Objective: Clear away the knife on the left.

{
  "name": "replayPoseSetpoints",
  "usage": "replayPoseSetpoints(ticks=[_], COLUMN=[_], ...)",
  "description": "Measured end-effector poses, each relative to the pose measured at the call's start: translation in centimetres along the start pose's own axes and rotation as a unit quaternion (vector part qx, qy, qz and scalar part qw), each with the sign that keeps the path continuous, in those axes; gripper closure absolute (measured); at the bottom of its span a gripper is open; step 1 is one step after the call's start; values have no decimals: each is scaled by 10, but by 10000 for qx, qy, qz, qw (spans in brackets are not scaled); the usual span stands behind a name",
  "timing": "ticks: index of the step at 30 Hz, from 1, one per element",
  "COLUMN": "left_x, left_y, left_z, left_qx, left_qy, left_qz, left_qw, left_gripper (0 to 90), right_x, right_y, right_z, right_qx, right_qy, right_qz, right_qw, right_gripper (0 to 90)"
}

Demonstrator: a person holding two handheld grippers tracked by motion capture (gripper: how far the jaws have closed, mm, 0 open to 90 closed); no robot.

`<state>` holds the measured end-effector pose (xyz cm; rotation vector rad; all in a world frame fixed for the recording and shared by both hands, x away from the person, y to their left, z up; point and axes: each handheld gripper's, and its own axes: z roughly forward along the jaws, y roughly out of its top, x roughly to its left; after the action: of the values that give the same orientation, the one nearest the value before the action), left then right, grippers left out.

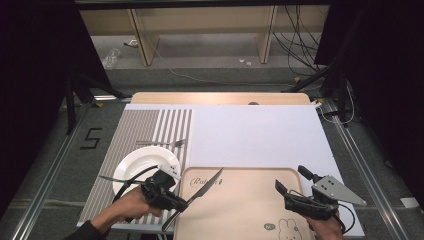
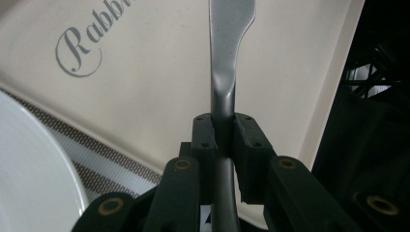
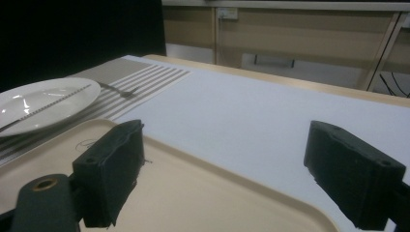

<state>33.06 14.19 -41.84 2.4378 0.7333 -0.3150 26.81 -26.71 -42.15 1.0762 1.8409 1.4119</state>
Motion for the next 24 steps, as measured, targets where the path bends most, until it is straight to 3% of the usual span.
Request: replayPoseSetpoints(ticks=[14, 24], left_x=[-7, -19], left_y=[23, 32], left_z=[26, 49], left_qx=[281, 602], left_qy=[-193, -256], left_qz=[-47, 155], left_qw=[9994, 9977], left_gripper=[799, 798], right_x=[0, -1], right_y=[0, 0], right_z=[0, 0], right_qx=[-27, -20], right_qy=[7, 15], right_qz=[25, 26], right_qw=[10000, 10000], right_gripper=[151, 151])
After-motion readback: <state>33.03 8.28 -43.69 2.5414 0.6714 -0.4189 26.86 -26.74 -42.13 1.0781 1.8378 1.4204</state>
